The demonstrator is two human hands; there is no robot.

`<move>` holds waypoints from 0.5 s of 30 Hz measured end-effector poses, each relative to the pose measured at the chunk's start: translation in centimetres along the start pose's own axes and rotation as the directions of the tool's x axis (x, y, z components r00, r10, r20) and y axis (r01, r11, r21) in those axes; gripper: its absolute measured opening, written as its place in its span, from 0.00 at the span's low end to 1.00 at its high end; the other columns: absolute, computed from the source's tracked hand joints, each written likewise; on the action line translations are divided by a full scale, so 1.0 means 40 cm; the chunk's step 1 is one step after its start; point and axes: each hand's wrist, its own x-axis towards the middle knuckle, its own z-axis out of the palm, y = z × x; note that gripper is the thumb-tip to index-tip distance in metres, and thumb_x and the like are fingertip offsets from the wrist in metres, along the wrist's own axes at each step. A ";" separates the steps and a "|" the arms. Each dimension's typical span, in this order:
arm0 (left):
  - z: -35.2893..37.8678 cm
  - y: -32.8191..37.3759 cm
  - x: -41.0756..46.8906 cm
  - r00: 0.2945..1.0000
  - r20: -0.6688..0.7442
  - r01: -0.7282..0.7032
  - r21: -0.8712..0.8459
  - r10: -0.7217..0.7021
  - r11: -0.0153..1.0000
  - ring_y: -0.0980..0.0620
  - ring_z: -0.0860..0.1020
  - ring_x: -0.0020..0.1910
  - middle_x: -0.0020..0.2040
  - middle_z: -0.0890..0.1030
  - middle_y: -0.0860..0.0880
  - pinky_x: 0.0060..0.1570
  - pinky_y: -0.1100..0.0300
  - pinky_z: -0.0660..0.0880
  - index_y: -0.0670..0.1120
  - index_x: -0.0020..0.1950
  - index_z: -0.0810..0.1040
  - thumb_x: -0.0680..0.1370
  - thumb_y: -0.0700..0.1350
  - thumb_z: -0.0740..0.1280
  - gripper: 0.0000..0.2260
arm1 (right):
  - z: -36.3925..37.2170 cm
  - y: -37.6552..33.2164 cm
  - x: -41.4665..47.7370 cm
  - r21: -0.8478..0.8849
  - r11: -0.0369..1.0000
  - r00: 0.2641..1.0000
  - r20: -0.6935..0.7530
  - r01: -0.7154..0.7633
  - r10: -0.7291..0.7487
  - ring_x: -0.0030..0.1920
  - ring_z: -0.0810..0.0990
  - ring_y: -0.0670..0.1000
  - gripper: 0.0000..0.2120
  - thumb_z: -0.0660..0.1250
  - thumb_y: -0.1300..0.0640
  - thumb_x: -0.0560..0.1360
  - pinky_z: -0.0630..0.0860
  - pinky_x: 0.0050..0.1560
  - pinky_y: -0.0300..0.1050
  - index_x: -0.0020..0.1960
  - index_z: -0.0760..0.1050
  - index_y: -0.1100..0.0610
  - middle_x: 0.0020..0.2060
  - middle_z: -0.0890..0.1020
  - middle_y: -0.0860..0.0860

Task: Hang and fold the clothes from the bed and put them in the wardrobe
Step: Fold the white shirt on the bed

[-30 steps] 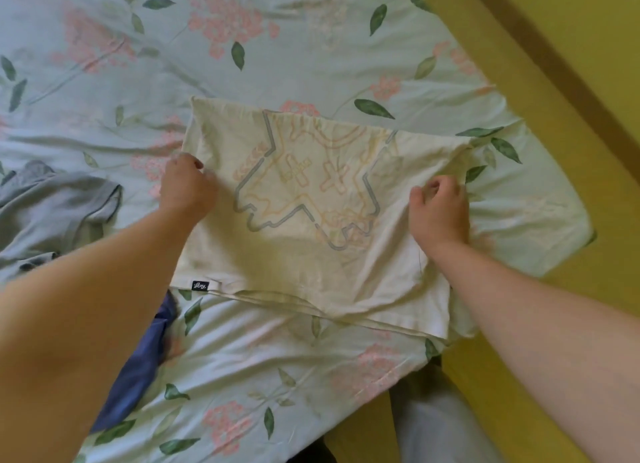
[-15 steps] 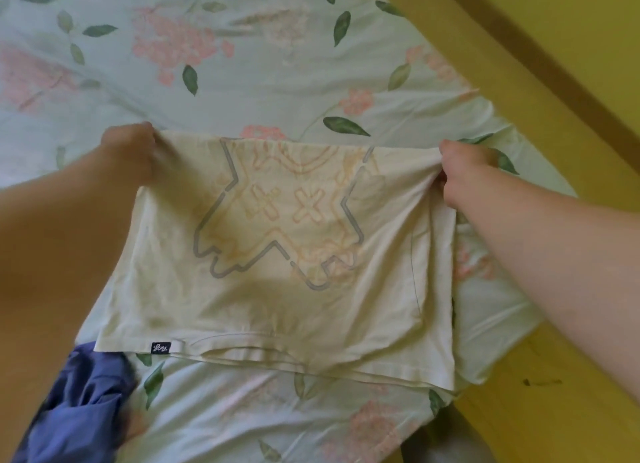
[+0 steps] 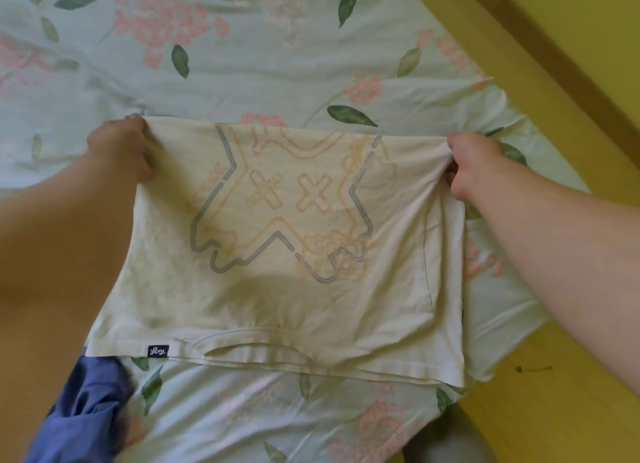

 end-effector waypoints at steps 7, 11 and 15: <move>-0.009 -0.060 -0.010 0.935 -0.336 -0.091 0.088 0.116 0.992 0.49 0.79 0.56 0.57 0.75 0.51 0.50 0.58 0.77 0.50 0.56 0.74 0.75 0.55 0.69 0.14 | -0.018 0.011 -0.017 -0.074 0.996 0.995 0.089 0.051 -0.045 0.41 0.82 0.47 0.16 0.70 0.58 0.77 0.74 0.25 0.35 0.64 0.76 0.54 0.48 0.83 0.50; 0.082 -0.225 -0.202 0.703 -0.217 -0.431 0.627 0.677 0.649 0.45 0.70 0.66 0.65 0.73 0.47 0.67 0.51 0.62 0.48 0.62 0.73 0.74 0.52 0.65 0.18 | -0.047 0.005 -0.043 -0.190 0.976 0.982 0.175 0.109 -0.076 0.44 0.81 0.48 0.14 0.72 0.58 0.76 0.75 0.29 0.36 0.61 0.77 0.54 0.47 0.82 0.49; 0.247 -0.436 -0.544 0.649 0.304 -0.730 0.507 0.698 0.458 0.44 0.75 0.55 0.56 0.77 0.46 0.57 0.51 0.68 0.46 0.56 0.76 0.76 0.46 0.70 0.10 | -0.083 0.003 -0.062 -0.602 0.744 0.955 0.133 0.290 -0.265 0.60 0.80 0.56 0.32 0.76 0.42 0.70 0.80 0.53 0.47 0.68 0.73 0.57 0.61 0.81 0.53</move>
